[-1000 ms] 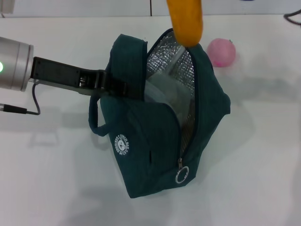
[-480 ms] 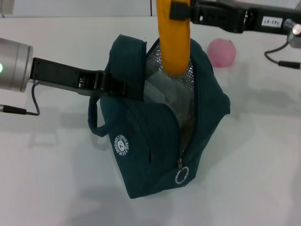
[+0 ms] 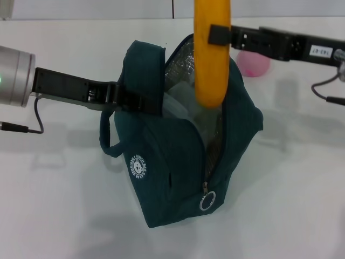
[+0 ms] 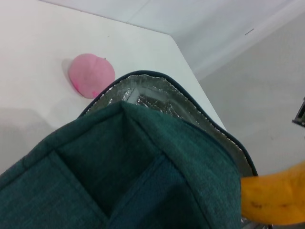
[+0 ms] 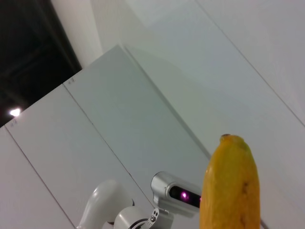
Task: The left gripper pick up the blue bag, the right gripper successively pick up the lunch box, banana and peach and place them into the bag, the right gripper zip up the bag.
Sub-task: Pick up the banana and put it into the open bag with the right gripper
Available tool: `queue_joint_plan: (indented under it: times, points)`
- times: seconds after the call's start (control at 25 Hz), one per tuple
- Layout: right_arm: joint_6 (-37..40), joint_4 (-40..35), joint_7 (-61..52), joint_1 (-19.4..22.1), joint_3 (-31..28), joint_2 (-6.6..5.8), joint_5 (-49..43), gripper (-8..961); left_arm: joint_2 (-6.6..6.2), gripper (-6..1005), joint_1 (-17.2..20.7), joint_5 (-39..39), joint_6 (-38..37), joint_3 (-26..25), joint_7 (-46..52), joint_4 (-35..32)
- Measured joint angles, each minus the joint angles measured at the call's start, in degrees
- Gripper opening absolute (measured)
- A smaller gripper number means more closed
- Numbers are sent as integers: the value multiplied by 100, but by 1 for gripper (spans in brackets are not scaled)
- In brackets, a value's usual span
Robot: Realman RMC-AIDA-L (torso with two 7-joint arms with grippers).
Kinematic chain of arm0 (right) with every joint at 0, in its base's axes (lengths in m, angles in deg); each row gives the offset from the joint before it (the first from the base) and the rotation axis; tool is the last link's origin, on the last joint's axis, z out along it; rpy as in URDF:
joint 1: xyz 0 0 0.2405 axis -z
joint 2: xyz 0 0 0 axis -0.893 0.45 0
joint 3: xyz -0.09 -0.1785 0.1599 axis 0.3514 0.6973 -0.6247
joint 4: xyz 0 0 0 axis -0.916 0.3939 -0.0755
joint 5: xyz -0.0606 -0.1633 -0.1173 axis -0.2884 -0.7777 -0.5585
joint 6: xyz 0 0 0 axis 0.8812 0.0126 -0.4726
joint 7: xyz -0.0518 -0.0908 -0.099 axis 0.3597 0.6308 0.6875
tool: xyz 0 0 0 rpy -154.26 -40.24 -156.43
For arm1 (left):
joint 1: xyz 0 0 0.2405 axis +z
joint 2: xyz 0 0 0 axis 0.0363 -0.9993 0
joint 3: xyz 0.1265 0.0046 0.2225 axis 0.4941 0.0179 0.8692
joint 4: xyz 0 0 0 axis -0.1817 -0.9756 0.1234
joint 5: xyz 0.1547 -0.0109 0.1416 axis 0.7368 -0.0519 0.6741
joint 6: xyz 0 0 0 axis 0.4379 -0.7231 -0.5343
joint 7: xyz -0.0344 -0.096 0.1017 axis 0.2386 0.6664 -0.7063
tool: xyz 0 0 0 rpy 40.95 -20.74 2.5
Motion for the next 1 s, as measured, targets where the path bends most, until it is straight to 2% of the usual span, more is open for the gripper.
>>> queue_joint_plan:
  times: [0.44, 1.0]
  points:
    - [84, 627, 8, 89, 75, 22, -29, 416, 0, 51, 23, 0, 10, 0, -1, 6]
    - [-85, 906, 28, 234, 205, 40, -2, 415, 7, 52, 29, 0, 8, 0, -1, 17]
